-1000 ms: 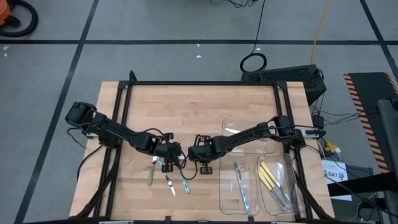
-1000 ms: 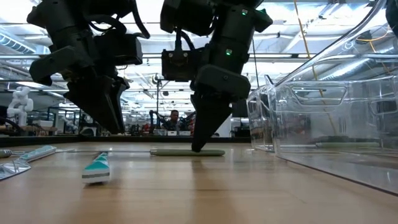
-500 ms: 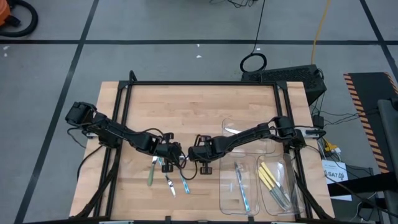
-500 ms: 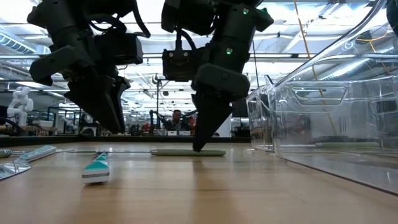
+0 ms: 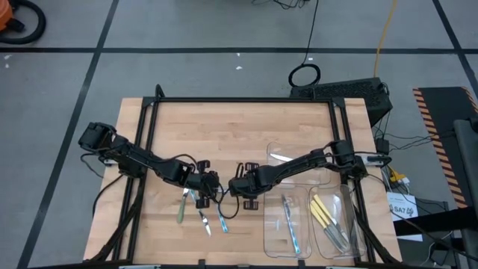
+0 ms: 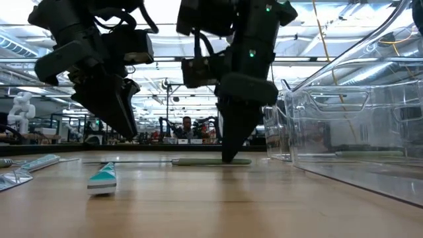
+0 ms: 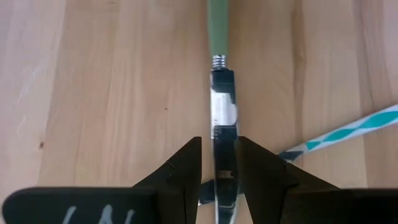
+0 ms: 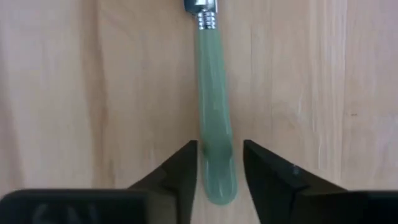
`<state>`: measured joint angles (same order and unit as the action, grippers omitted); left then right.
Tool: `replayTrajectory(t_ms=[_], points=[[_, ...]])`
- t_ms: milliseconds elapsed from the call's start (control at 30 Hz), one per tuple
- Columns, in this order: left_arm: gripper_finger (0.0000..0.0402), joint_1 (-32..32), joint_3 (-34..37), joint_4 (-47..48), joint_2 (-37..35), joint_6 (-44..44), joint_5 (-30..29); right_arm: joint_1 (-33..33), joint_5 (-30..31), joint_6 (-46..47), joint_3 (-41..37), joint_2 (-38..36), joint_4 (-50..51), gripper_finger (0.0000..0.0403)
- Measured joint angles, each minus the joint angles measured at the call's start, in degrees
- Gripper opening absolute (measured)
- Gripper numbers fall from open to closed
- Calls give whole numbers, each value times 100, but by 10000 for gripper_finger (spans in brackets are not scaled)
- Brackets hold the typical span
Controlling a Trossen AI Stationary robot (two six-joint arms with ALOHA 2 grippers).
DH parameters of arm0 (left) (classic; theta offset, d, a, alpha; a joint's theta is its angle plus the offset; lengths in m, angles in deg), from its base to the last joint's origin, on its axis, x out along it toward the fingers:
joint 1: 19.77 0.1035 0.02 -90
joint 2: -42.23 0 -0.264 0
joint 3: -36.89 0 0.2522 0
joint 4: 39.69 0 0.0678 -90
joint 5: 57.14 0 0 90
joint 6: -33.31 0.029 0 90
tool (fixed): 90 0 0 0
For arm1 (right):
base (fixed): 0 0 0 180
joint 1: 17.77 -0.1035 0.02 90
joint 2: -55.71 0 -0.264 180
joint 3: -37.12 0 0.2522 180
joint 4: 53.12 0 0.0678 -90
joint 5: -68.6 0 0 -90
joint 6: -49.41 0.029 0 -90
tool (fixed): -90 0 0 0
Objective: Sort silverware by color (type)
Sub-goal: Put the green knife into the top transparent bin
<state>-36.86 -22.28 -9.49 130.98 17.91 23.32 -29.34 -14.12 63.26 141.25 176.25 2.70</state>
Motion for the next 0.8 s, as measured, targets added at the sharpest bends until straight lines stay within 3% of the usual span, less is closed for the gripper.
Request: replayTrajectory(t_ms=[167, 333, 633, 800], points=[[108, -36, 0, 14, 0, -2, 0, 24, -9, -100, -10, 130, -79, 180], [108, -36, 0, -6, 0, -15, 0, 29, -213, -119, -11, 198, -123, 200], [108, -43, 0, 78, 0, -101, 0, 34, -223, -153, -11, 257, -129, 189], [108, -45, 0, 109, 0, -149, 2, 46, -153, -188, -15, 263, -165, 152]])
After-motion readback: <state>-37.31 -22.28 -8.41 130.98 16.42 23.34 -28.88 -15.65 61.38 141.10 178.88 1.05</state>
